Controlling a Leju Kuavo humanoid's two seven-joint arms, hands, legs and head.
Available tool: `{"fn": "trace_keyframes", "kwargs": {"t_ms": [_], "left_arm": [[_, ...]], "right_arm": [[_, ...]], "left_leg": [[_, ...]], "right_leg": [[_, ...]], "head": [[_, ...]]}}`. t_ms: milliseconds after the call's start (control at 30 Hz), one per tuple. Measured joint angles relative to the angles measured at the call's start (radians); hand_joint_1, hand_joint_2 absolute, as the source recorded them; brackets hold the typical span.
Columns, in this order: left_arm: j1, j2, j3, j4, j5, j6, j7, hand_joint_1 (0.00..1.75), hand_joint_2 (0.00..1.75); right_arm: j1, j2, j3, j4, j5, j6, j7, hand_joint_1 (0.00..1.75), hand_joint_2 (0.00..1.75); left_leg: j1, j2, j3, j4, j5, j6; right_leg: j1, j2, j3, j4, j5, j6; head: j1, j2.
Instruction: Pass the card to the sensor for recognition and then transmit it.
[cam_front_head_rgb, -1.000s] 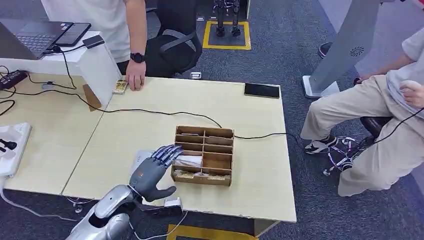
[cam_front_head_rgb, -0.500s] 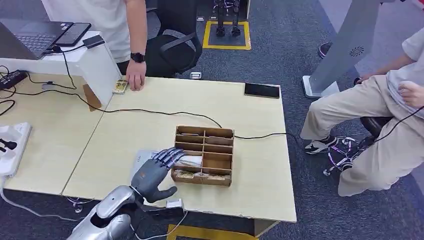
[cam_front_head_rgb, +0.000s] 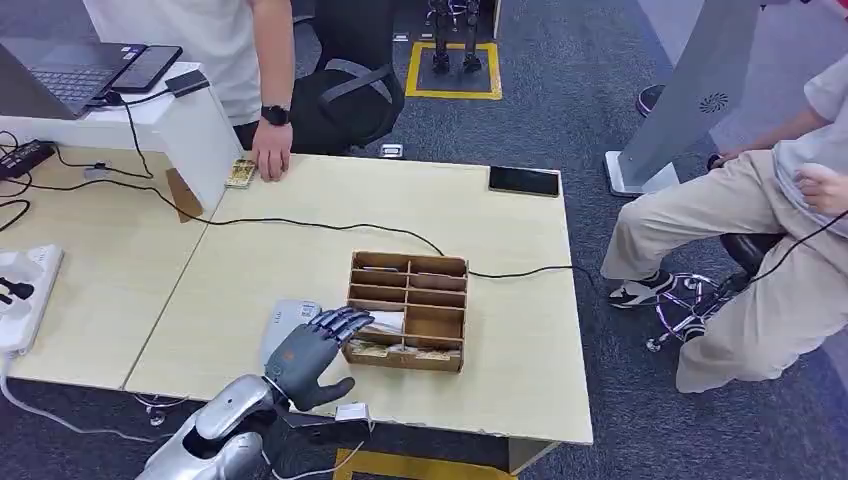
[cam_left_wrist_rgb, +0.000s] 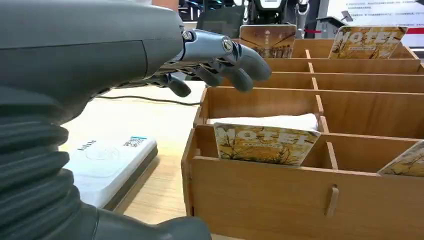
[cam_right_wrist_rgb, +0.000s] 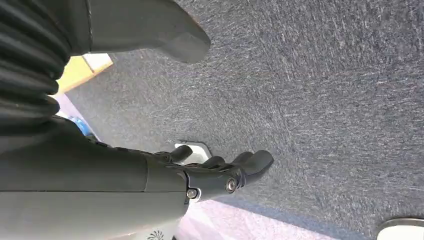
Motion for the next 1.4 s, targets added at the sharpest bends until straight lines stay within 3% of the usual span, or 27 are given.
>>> {"fn": "trace_keyframes", "kwargs": {"t_ms": [333,433,533,600,633,700,800,1133,1200,1233,1267,1300,1400], "left_arm": [[0.000,0.000,-0.009,0.008,-0.001,-0.002,0.003,0.33,1.75],[0.000,0.000,-0.009,0.009,-0.001,-0.003,0.003,0.51,1.75],[0.000,0.000,-0.009,0.010,-0.001,-0.005,0.004,0.49,1.75],[0.000,0.000,-0.010,0.010,-0.001,-0.005,0.006,0.94,1.75],[0.000,0.000,-0.010,0.010,-0.001,-0.005,0.007,1.43,1.75],[-0.001,0.000,-0.010,0.010,-0.001,-0.003,0.010,1.52,1.75],[-0.004,-0.001,-0.010,0.010,-0.001,0.000,0.013,1.59,1.75],[-0.007,-0.006,-0.010,0.010,-0.002,0.010,0.016,1.55,1.75],[-0.006,-0.008,-0.010,0.010,-0.002,0.011,0.016,1.47,1.75],[-0.006,-0.008,-0.010,0.010,-0.003,0.011,0.016,1.34,1.75],[-0.006,-0.009,-0.010,0.010,-0.003,0.013,0.016,0.77,1.75],[-0.006,-0.010,-0.010,0.010,-0.003,0.014,0.016,0.07,1.75],[-0.002,-0.010,-0.010,0.010,-0.008,0.020,0.016,0.00,1.75]], "right_arm": [[0.000,0.000,0.002,-0.003,0.012,0.000,0.000,0.00,1.75],[0.000,0.000,0.002,-0.004,0.010,0.000,0.000,0.00,1.75],[0.000,0.000,0.003,-0.004,0.010,0.000,0.000,0.00,1.75],[0.000,0.000,0.003,-0.005,0.011,0.000,0.000,0.00,1.75],[0.000,0.000,0.003,-0.005,0.011,0.000,0.000,0.00,1.75],[0.000,0.000,0.003,-0.005,0.011,0.000,0.000,0.00,1.75],[0.000,0.000,0.003,-0.005,0.011,0.002,0.002,0.00,1.75],[0.000,0.002,0.003,-0.008,0.011,0.014,0.005,0.00,1.75],[0.000,0.002,0.003,-0.008,0.011,0.014,0.005,0.00,1.75],[0.000,0.002,0.003,-0.009,0.011,0.015,0.005,0.00,1.75],[0.000,0.002,0.003,-0.009,0.014,0.016,0.005,0.00,1.75],[0.000,0.002,0.003,-0.011,0.014,0.018,0.005,0.00,1.75],[0.000,0.004,0.003,-0.014,0.014,0.018,0.005,0.00,1.75]], "left_leg": [[0.000,0.000,0.000,0.000,0.000,0.000],[0.000,0.000,0.000,0.000,0.000,0.000],[0.000,0.000,0.000,0.000,0.000,0.000],[0.000,0.000,0.000,0.000,0.000,0.000],[0.000,0.000,0.000,0.000,0.000,0.000],[0.000,0.000,0.000,0.000,0.000,0.000],[0.000,0.000,0.000,0.000,0.000,0.000],[0.000,0.000,0.000,0.000,0.000,0.000],[0.000,0.000,0.000,0.000,0.000,0.000],[0.000,0.000,0.000,0.000,0.000,0.000],[0.000,0.000,0.000,0.000,0.000,0.000],[0.000,0.000,0.000,0.000,0.000,0.000],[0.000,0.000,0.000,0.000,0.000,0.000]], "right_leg": [[0.000,0.000,0.000,0.000,0.000,0.000],[0.000,0.000,0.000,0.000,0.000,0.000],[0.000,0.000,0.000,0.000,0.000,0.000],[0.000,0.000,0.000,0.000,0.000,0.000],[0.000,0.000,0.000,0.000,0.000,0.000],[0.000,0.000,0.000,0.000,0.000,0.000],[0.000,0.000,0.000,0.000,0.000,0.000],[0.000,0.000,0.000,0.000,0.000,0.000],[0.000,0.000,0.000,0.000,0.000,0.000],[0.000,0.000,0.000,0.000,0.000,0.000],[0.000,0.000,0.000,0.000,0.000,0.000],[0.000,0.000,0.001,0.000,0.000,0.000],[0.000,0.000,0.001,0.000,0.000,0.000]], "head": [[0.000,0.000],[0.000,0.000],[0.000,0.000],[0.000,0.000],[0.000,0.000],[0.000,0.000],[0.000,0.000],[0.000,0.000],[0.000,0.000],[0.000,0.000],[0.000,0.000],[0.000,0.000],[0.000,0.000]]}}
